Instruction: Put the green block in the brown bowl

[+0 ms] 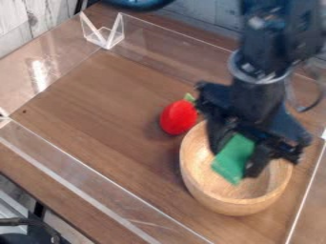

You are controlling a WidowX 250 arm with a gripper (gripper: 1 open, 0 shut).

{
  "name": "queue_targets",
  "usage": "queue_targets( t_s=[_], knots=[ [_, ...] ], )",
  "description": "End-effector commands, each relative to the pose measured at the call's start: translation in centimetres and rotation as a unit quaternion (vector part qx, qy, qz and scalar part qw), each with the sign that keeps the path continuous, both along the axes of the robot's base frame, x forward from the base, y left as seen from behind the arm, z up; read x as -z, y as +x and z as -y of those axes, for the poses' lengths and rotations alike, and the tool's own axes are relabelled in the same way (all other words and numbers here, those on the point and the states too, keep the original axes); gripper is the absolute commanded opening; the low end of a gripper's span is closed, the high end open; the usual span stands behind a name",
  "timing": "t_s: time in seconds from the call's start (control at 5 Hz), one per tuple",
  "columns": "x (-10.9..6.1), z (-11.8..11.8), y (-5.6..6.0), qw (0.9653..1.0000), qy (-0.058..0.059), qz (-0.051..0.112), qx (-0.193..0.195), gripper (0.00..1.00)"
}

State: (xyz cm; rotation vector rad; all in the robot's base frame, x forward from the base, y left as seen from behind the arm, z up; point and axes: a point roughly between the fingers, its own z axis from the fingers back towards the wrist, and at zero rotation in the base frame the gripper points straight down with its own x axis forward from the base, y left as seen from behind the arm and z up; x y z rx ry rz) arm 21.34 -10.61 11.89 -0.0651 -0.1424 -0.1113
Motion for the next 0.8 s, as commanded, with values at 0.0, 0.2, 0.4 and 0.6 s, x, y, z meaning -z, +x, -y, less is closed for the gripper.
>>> queue_targets(
  t_s=[0.0, 0.2, 0.4, 0.6],
  knots=[
    [0.2, -1.3, 0.6, 0.9993, -0.018, 0.029, -0.015, 0.00],
    [-0.7, -0.4, 1.7, 0.9989, -0.021, 0.042, -0.001, 0.00],
    [-1.3, 0.7, 2.5, 0.9985, -0.022, 0.050, 0.009, 0.00],
    [-0.5, 0.1, 2.4, 0.9981, -0.030, 0.044, 0.032, 0.00]
  ],
)
